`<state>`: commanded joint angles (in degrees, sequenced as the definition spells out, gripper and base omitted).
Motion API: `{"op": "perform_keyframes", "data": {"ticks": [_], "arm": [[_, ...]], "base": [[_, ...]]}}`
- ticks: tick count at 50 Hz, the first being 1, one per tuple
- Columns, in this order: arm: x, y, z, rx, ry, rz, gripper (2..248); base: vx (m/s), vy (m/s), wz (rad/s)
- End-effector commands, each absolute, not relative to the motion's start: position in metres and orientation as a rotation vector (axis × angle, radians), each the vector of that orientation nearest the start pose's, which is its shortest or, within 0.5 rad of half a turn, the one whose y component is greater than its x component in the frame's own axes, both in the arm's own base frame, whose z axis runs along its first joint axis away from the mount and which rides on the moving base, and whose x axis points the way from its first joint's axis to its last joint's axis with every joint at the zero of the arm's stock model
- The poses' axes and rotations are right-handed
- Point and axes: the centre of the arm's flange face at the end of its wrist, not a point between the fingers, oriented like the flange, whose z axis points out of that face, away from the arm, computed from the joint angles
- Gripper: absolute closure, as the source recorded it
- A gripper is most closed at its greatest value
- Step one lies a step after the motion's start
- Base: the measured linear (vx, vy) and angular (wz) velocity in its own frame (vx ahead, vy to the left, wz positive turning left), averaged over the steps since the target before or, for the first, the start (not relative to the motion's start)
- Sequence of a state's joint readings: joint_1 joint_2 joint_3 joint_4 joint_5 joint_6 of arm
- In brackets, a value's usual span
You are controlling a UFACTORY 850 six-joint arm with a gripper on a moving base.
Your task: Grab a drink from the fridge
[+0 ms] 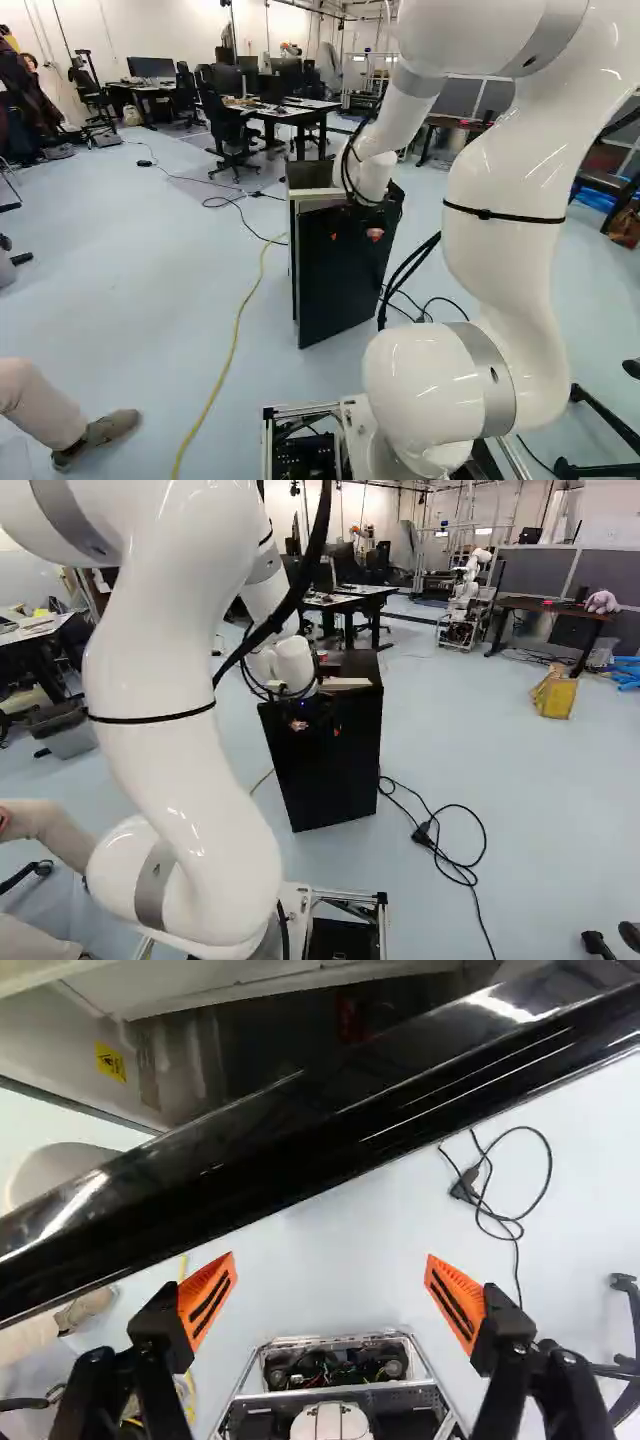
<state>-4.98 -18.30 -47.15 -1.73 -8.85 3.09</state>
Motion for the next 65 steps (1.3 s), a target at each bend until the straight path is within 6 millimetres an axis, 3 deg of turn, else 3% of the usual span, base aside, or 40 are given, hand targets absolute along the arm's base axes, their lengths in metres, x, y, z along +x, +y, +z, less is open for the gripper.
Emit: {"op": "perform_keyframes", "data": {"ticks": [65], "arm": [[0.506, -0.051, 0.347, -3.105, 0.157, -0.606, 3]], "base": [[0.000, 0.000, 0.000]]}}
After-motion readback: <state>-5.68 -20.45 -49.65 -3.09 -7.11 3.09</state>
